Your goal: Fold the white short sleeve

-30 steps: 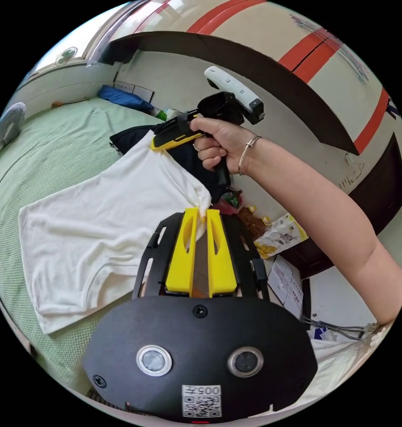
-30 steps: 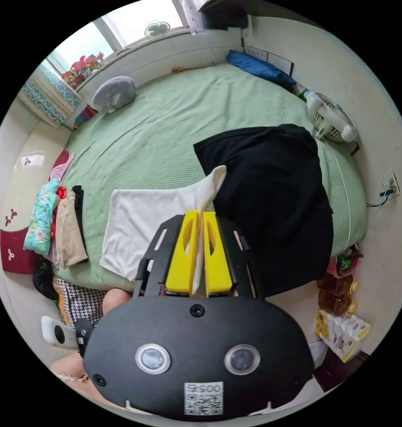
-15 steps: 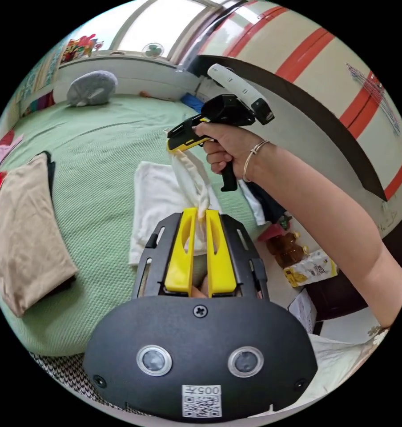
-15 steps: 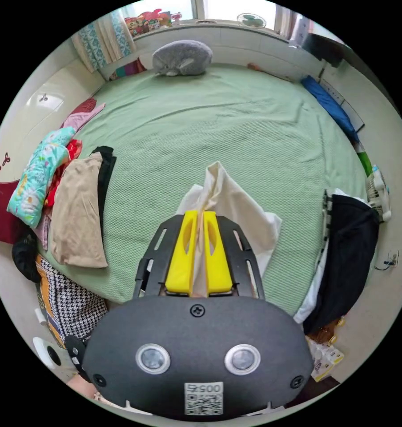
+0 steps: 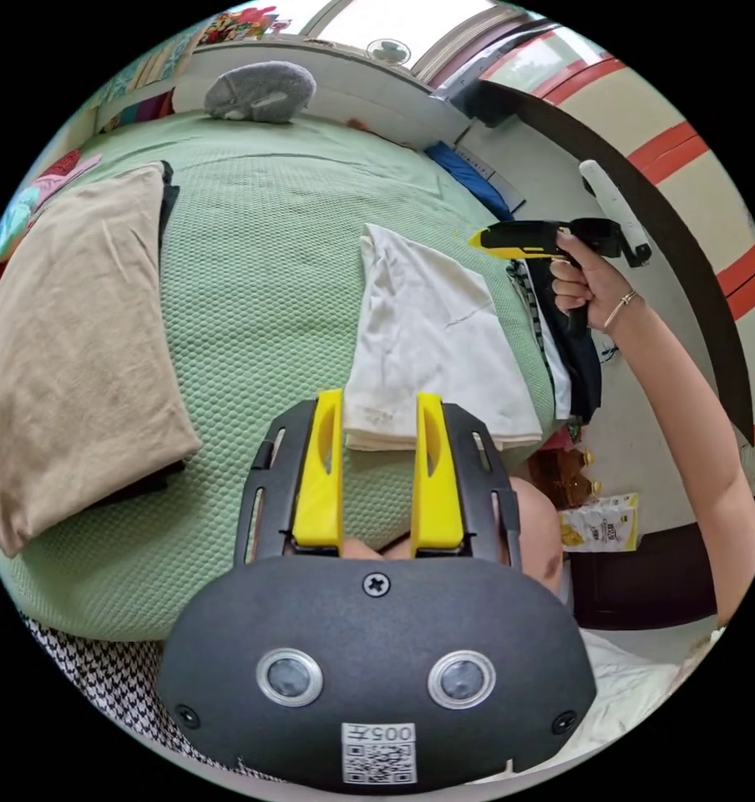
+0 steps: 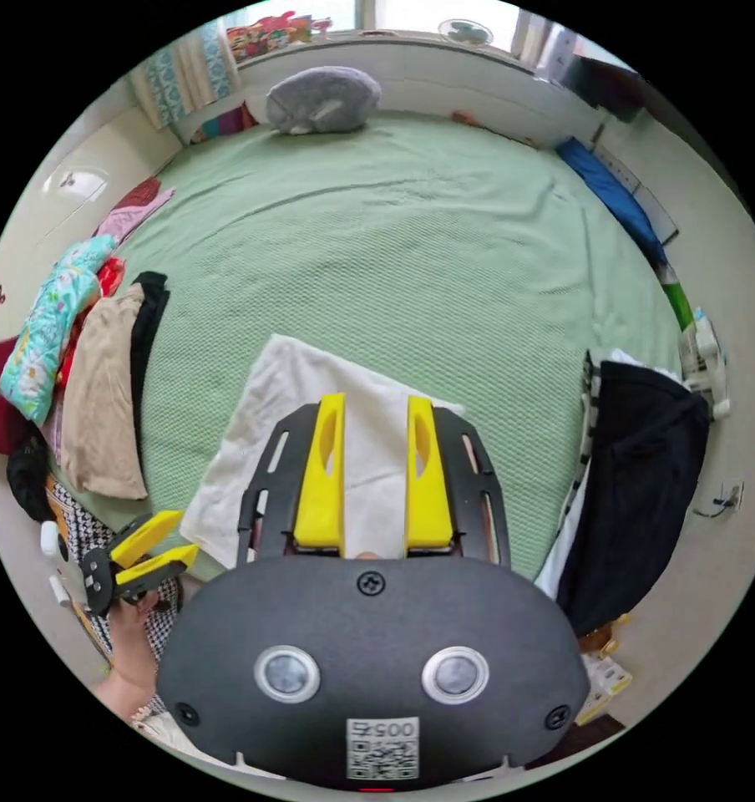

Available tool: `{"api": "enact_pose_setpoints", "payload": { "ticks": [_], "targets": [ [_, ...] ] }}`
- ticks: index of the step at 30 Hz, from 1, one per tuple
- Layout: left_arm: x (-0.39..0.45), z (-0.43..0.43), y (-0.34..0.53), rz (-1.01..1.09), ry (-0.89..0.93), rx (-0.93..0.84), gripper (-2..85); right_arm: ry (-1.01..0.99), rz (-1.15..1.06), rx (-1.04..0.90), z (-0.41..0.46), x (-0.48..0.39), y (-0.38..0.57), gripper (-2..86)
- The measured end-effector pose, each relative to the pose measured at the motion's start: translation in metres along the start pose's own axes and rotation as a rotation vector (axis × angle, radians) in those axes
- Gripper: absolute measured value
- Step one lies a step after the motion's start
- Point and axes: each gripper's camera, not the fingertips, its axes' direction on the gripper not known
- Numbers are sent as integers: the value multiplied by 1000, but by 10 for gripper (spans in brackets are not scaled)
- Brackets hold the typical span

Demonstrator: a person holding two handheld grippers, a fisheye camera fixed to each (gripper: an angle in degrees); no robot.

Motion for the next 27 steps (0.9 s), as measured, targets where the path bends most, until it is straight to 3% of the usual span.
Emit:
{"api": "enact_pose_setpoints", "payload": {
  "ticks": [7, 14, 21, 27],
  "targets": [
    [22, 33, -10, -2, -69, -62, 143, -116, 122, -49, 33, 49, 19, 114],
    [59, 44, -13, 36, -189, -113, 89, -7, 13, -57, 54, 11, 30, 78],
    [80, 36, -7, 26, -145, -128, 59, -20, -81, -30, 39, -20, 54, -2],
    [115, 4, 10, 51, -106, -87, 58, -64, -78, 61, -18, -22, 81, -10]
  ]
}}
